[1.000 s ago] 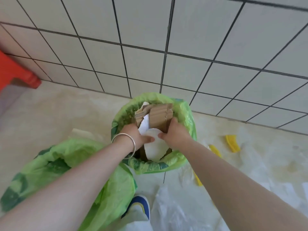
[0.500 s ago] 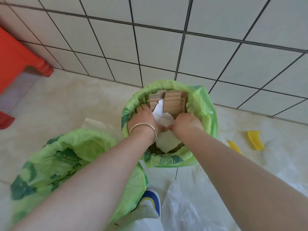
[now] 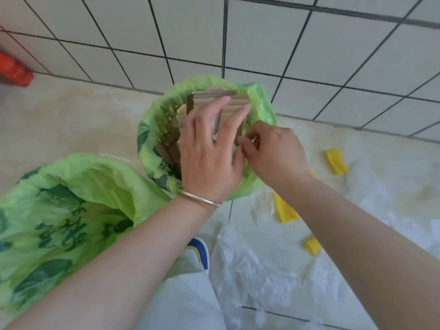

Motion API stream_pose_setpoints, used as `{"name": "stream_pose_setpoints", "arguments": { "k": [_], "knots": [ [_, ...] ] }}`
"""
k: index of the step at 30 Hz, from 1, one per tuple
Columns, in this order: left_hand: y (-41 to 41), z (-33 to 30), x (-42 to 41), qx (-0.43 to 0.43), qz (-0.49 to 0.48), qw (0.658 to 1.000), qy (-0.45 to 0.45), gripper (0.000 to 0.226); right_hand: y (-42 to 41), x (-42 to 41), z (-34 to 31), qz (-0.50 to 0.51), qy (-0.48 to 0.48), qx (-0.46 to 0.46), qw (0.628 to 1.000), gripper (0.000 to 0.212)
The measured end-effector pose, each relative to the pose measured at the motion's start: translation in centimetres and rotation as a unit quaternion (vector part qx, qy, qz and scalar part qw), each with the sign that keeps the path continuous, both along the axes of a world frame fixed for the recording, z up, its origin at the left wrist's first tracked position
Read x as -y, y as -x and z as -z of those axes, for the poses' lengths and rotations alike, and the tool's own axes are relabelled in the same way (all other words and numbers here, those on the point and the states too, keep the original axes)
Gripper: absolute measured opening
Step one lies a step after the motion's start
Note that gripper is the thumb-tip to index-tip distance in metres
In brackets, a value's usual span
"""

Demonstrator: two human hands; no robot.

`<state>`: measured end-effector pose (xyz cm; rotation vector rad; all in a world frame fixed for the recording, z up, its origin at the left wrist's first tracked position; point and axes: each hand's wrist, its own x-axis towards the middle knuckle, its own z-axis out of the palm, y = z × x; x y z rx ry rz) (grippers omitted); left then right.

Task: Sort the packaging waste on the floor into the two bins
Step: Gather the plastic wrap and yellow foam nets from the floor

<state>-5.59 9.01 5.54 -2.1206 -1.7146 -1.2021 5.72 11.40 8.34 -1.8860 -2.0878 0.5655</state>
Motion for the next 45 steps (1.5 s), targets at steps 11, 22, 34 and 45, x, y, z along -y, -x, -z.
{"name": "stream_pose_setpoints", "arguments": {
  "k": [11,22,34,45],
  "knots": [
    [-4.7,4.9,7.3,-0.019,0.269,0.950,0.157,0.028,-8.0,8.1,6.5,0.079,0.036,-0.092,0.992,0.014],
    [-4.3,10.3,15.4,-0.177,0.168,0.808,0.537,0.040,-11.7,17.3,12.7,0.090,0.167,-0.018,0.982,0.013],
    [-5.4,8.5,19.3,-0.101,0.095,0.853,0.503,0.032,-14.7,23.9,12.7,0.038,0.208,0.017,0.977,0.016],
    [-5.9,0.4,23.8,-0.101,0.080,0.849,0.513,0.032,-14.5,26.4,7.0,0.013,0.234,0.023,0.972,0.015]
  ]
}}
